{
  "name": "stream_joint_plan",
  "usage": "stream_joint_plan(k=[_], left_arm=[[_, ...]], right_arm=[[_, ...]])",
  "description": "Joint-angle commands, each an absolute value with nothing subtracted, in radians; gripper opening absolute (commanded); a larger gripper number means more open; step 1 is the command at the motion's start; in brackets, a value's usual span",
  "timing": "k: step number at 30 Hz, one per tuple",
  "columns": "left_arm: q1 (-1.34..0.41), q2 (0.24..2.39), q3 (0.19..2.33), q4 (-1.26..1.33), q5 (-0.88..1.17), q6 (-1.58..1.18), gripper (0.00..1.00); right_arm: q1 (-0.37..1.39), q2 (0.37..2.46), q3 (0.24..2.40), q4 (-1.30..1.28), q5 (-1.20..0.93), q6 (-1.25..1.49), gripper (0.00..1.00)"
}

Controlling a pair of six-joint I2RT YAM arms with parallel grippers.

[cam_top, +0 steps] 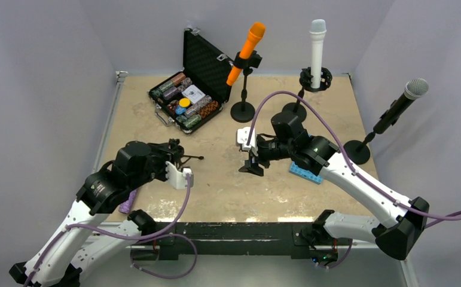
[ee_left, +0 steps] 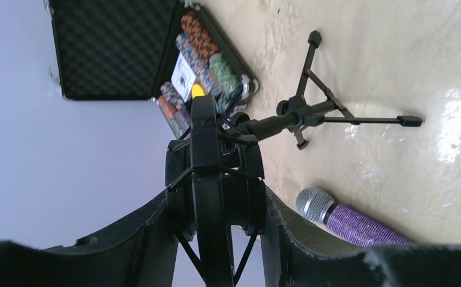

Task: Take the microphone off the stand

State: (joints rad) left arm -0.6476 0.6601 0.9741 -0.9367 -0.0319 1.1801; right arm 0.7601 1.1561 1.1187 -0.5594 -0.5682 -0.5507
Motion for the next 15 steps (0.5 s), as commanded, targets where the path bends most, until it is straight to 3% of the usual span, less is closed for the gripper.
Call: stream_joint_plan(k=[1,7,15], left_arm=[[-0.606,0.651,0.973,-0.863,-0.169,1.253,0.00],[-0.566,0.657,0.943,-0.752,-0.231,1.279,0.00],[-0.556,0.867,1.097,-0.894,-0.338,1.148,0.00]], right_arm=[[0.759,1.130,1.102,-0.516,-0.579,-0.531,0.67],[0.760,1.131,1.101,-0.511,-0.581,-0.528,0.67],[0.758,1.138,1.104,-0.497,-0.589,-0.512,0.67]])
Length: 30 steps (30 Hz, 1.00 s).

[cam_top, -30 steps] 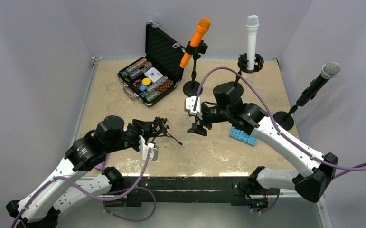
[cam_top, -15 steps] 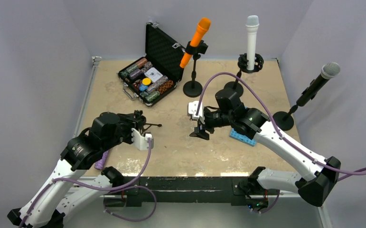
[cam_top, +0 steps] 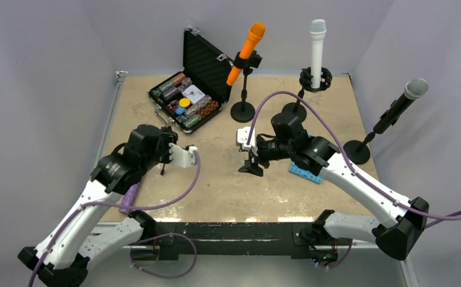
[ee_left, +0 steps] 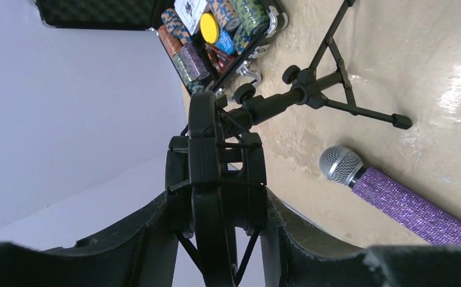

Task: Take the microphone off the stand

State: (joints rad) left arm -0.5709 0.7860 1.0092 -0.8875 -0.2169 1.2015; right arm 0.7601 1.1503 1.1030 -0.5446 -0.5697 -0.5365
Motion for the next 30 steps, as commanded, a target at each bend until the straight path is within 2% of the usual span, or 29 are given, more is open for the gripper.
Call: stream_joint_plan(k=[1,15,30], left_arm=[[-0.553,0.883,1.104,-0.891,-0.349,1.140,0.00],[-0.443,0.983,1.132,-0.809,-0.427,1.123,0.00],[-0.414,1.003,1.080,-0.749,-0.428,1.095,0.00]], right_arm=[[0.757,1.138,1.105,-0.496,-0.589,-0.511,0.67],[0.749,1.130,1.094,-0.499,-0.587,-0.507,0.67],[0.747,1.134,1.093,-0.494,-0.586,-0.500,0.67]])
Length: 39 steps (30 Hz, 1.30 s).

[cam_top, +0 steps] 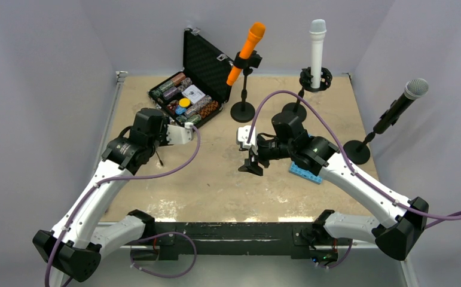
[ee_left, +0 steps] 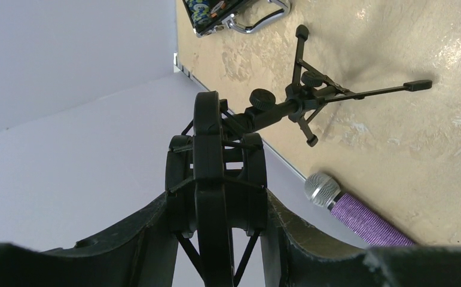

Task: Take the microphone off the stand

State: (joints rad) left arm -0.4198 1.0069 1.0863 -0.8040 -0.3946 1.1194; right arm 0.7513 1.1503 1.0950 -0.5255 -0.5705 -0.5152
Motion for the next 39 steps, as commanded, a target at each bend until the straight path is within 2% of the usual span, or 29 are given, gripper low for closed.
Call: stream_joint_plan(k=[1,3,4,6,7,9,12,20,22,29,31,36,39], left_arm=[[-0.414,1.003,1.076,-0.746,-0.430,1.092,0.00],[-0.413,1.004,1.069,-0.744,-0.431,1.089,0.03],[-0.413,1.003,1.066,-0.742,-0.433,1.088,0.10],[-0.413,1.002,1.058,-0.731,-0.441,1.081,0.36],[-0.413,1.001,1.056,-0.728,-0.444,1.080,0.43],[-0.413,0.998,1.054,-0.724,-0.449,1.076,0.54],[-0.413,0.992,1.060,-0.729,-0.452,1.070,0.63],[-0.414,0.980,1.164,-0.818,-0.421,0.999,0.79],[-0.416,0.968,1.230,-0.861,-0.397,0.957,0.83],[-0.426,0.961,1.596,-1.112,-0.377,0.684,0.86],[-0.425,0.959,1.663,-1.179,-0.419,0.636,0.90],[-0.379,0.879,1.561,-1.253,-0.548,0.601,0.93],[-0.293,0.828,1.463,-1.331,-0.598,0.578,0.87]], right_arm=[[0.746,1.133,1.092,-0.494,-0.586,-0.500,0.67],[0.746,1.134,1.092,-0.493,-0.585,-0.498,0.67],[0.746,1.135,1.092,-0.492,-0.586,-0.496,0.68],[0.745,1.139,1.093,-0.490,-0.586,-0.495,0.68],[0.744,1.142,1.095,-0.489,-0.586,-0.494,0.68],[0.744,1.147,1.099,-0.490,-0.587,-0.492,0.68],[0.743,1.150,1.105,-0.492,-0.587,-0.490,0.68],[0.744,1.167,1.133,-0.508,-0.593,-0.486,0.68],[0.744,1.174,1.146,-0.517,-0.595,-0.485,0.68],[0.740,1.188,1.223,-0.546,-0.591,-0.459,0.68],[0.737,1.193,1.248,-0.558,-0.589,-0.455,0.68],[0.730,1.219,1.317,-0.566,-0.584,-0.422,0.68],[0.724,1.233,1.345,-0.541,-0.568,-0.397,0.68]])
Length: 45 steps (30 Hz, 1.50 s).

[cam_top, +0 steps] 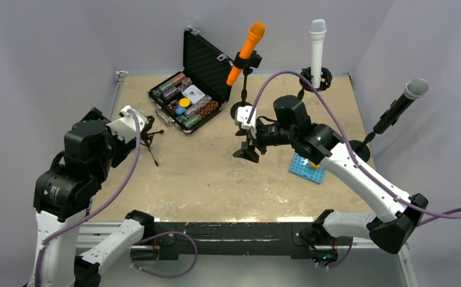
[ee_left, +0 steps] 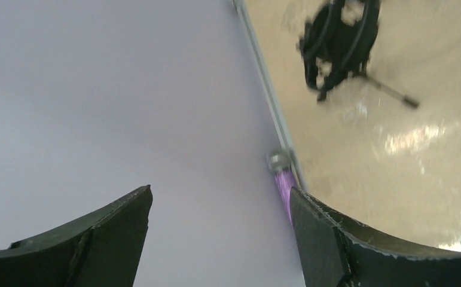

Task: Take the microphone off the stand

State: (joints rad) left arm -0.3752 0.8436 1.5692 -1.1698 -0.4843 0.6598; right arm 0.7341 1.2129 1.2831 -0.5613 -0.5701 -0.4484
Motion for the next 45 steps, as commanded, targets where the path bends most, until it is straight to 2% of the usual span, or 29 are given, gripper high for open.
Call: stream_joint_plan(k=[1,5,7,11,15,21,25,35,45], left_arm=[[-0.259,0.821,1.447,-1.364,-0.607,0.569,0.86],[-0.102,0.841,1.432,-1.493,-0.566,0.522,0.81],[-0.014,0.844,1.355,-1.479,-0.520,0.531,0.78],[0.201,0.841,1.127,-1.269,-0.448,0.617,0.75],[0.395,0.892,1.029,-1.099,-0.338,0.628,0.73],[0.468,1.020,0.918,-0.862,-0.326,0.616,0.62],[0.512,1.111,0.849,-0.734,-0.335,0.655,0.59],[0.647,1.333,0.794,-0.499,-0.312,0.752,0.59],[0.672,1.481,0.755,-0.270,-0.342,0.804,0.63]], right_arm=[[0.717,1.239,1.350,-0.532,-0.566,-0.392,0.68],[0.687,1.272,1.379,-0.512,-0.577,-0.337,0.68],[0.684,1.284,1.387,-0.506,-0.606,-0.327,0.68],[0.684,1.293,1.384,-0.492,-0.609,-0.313,0.68],[0.684,1.258,1.356,-0.486,-0.596,-0.315,0.68],[0.678,1.241,1.341,-0.485,-0.568,-0.323,0.68],[0.677,1.241,1.339,-0.476,-0.555,-0.334,0.68],[0.669,1.256,1.340,-0.458,-0.532,-0.336,0.68],[0.667,1.303,1.379,-0.474,-0.525,-0.339,0.68]])
